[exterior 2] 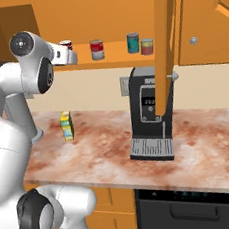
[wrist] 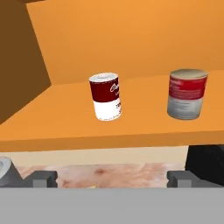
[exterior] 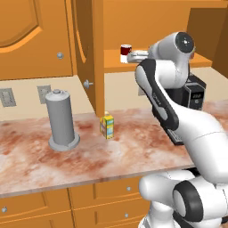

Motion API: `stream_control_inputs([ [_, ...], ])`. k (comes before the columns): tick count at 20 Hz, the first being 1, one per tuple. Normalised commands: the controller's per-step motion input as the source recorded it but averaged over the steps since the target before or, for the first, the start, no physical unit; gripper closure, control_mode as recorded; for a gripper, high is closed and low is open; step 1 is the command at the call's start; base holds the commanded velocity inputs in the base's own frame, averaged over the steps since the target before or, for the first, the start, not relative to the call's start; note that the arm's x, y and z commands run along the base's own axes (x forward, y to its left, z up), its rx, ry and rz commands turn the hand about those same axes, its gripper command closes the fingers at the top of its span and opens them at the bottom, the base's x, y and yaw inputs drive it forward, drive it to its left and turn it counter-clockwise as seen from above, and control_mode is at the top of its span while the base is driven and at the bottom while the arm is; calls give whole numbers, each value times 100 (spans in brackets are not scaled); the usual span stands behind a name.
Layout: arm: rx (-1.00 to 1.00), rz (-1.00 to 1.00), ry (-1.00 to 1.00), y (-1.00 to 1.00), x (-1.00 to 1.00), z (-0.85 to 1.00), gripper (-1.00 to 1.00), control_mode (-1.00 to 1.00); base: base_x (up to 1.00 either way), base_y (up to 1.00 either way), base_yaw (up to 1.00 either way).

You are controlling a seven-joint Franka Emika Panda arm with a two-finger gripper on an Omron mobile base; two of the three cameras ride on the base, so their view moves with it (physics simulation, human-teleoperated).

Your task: Stack two cans on top of the other two cans in the cabinet.

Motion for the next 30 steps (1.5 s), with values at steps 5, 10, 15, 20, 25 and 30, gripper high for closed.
stream_control_inputs([
  [5, -4, 0, 0, 3, 24, 0, -100, -100, 0, 0, 0],
  [10, -5, 0, 9, 1, 30, 0, -100, -100, 0, 0, 0],
  [15, -2, 0, 10, 1, 33, -15, -100, -100, 0, 0, 0],
  [20, 0, 1, 1, 4, 30, -2, -100, -100, 0, 0, 0],
  [25, 0, 0, 0, 12, 26, -8, -100, -100, 0, 0, 0],
  [30, 0, 0, 0, 14, 23, -10, -100, -100, 0, 0, 0],
])
